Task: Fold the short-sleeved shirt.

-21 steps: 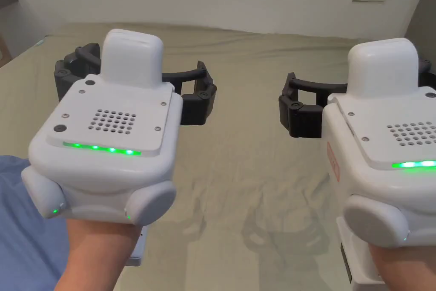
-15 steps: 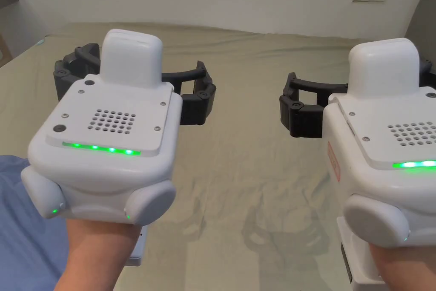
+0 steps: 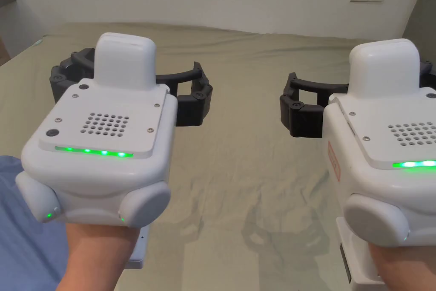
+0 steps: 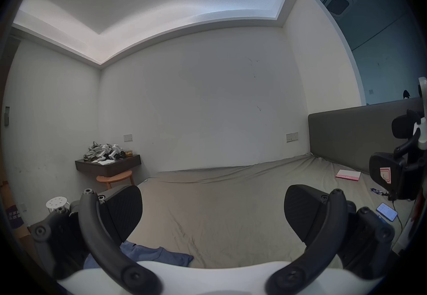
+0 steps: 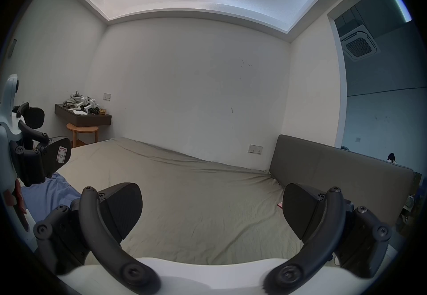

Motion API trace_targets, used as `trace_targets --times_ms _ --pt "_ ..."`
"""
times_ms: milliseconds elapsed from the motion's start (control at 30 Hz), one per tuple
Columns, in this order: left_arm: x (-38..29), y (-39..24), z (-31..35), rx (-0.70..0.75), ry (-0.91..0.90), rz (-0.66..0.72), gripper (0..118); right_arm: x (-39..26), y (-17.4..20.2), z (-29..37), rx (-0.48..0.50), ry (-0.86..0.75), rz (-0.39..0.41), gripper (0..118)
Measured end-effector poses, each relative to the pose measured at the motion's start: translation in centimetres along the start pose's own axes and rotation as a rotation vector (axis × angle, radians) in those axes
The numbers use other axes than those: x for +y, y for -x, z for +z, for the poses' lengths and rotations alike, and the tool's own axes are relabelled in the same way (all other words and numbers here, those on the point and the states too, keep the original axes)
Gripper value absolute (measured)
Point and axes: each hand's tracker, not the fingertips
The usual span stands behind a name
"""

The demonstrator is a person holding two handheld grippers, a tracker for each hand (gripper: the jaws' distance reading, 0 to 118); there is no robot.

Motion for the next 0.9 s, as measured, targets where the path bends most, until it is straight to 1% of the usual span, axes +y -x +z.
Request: trace_targets --times_ms 133,267,333,367,433,467,500,567,600,633,667,700,733,800,833,867,900 --pt "-0.1 0.6 0.4 -0.006 -0.005 0.068 118 0.0 -0.2 0.0 -0.006 -0.002 -0.008 118" --pt "0.1 1.0 0.4 -0.003 0.003 0.084 118 0.0 -0.4 -0.1 -0.001 0.008 -0.017 118" --pt "0.2 1.0 0.3 -0.002 0.002 0.059 118 0.0 -0.3 -0.3 0.008 0.015 0.006 118" --pt "0.1 1.0 0.3 -0.003 -0.005 0.021 118 0.0 -0.2 -0.3 0.023 0.019 0.034 118" --pt "0.0 0.5 0.1 0.013 -0.029 -0.139 118 -0.2 0.3 -0.6 0.043 0.02 0.159 118" --pt "-0.2 0.2 0.0 0.032 -0.051 -0.234 118 -0.5 0.7 -0.6 0.027 0.011 0.24 118" --pt "-0.7 -0.3 0.0 0.066 -0.095 -0.393 118 -0.8 1.2 -0.7 0.002 -0.007 0.35 118" --pt "-2.4 -1.3 -0.2 0.15 -0.224 -0.765 118 -1.9 2.3 -0.7 -0.05 -0.07 0.614 118" --pt "-4.1 -1.9 -0.3 0.212 -0.333 -1.047 118 -3.1 3.0 -0.6 -0.077 -0.141 0.824 118" --pt "-5.7 -2.2 -0.5 0.284 -0.422 -1.278 118 -4.3 3.6 -0.5 -0.106 -0.206 1.008 118" --pt "-7.3 -2.3 -1.1 0.355 -0.491 -1.453 118 -5.5 4.1 -0.5 -0.156 -0.268 1.158 118" --pt "-8.5 -2.2 -1.4 0.373 -0.533 -1.539 118 -6.4 4.4 -0.8 -0.204 -0.309 1.243 118" --pt "-8.4 -2.4 -1.3 0.323 -0.493 -1.46 118 -6.7 4.5 -0.9 -0.193 -0.314 1.245 118" --pt "-6.4 -2.5 -0.5 0.184 -0.301 -1.057 118 -5.1 4.2 -0.8 -0.068 -0.197 0.984 118" --pt "-5.0 -2.1 -0.4 0.145 -0.213 -0.807 118 -3.9 3.8 -0.8 -0.016 -0.13 0.803 118" --pt "-3.8 -1.4 -0.4 0.109 -0.135 -0.578 118 -2.9 3.1 -0.9 0.014 -0.074 0.619 118" --pt "-2.4 -0.2 -0.5 0.044 -0.036 -0.297 118 -1.8 2.2 -1.1 0.063 -0.005 0.406 118"
